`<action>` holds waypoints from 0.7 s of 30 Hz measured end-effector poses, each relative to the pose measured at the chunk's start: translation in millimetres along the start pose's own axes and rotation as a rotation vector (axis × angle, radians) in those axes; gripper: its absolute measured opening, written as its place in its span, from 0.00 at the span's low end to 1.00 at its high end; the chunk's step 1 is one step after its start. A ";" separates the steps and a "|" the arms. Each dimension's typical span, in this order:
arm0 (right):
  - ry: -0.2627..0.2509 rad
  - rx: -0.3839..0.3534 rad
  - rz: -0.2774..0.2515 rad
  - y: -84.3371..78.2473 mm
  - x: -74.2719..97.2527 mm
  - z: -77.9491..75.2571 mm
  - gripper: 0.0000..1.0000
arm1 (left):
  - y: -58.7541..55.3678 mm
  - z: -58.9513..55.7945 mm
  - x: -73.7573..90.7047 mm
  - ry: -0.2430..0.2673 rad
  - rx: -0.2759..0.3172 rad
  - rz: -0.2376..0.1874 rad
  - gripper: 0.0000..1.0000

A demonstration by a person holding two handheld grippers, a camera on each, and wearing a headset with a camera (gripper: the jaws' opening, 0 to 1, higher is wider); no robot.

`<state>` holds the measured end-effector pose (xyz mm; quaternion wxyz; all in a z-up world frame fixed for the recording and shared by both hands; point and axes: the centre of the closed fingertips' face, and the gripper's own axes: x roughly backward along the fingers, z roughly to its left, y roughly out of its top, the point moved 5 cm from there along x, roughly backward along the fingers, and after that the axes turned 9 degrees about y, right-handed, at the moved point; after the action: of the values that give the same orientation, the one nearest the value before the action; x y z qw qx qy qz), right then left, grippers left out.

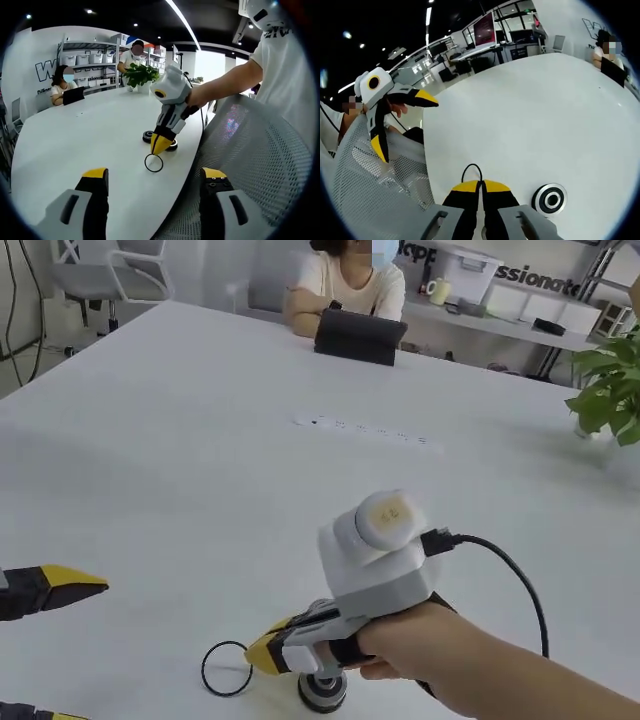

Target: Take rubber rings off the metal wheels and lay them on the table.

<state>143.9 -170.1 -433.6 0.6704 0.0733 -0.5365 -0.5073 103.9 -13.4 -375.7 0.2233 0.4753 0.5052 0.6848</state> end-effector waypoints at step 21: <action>-0.042 0.004 0.007 -1.4 12.3 -3.0 0.09 | -1.7 1.4 -0.8 -0.001 0.001 -0.002 0.71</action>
<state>144.3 -181.4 -427.8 0.6606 0.0621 -0.5516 -0.5054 105.3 -12.7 -377.5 0.2241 0.4754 0.5058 0.6841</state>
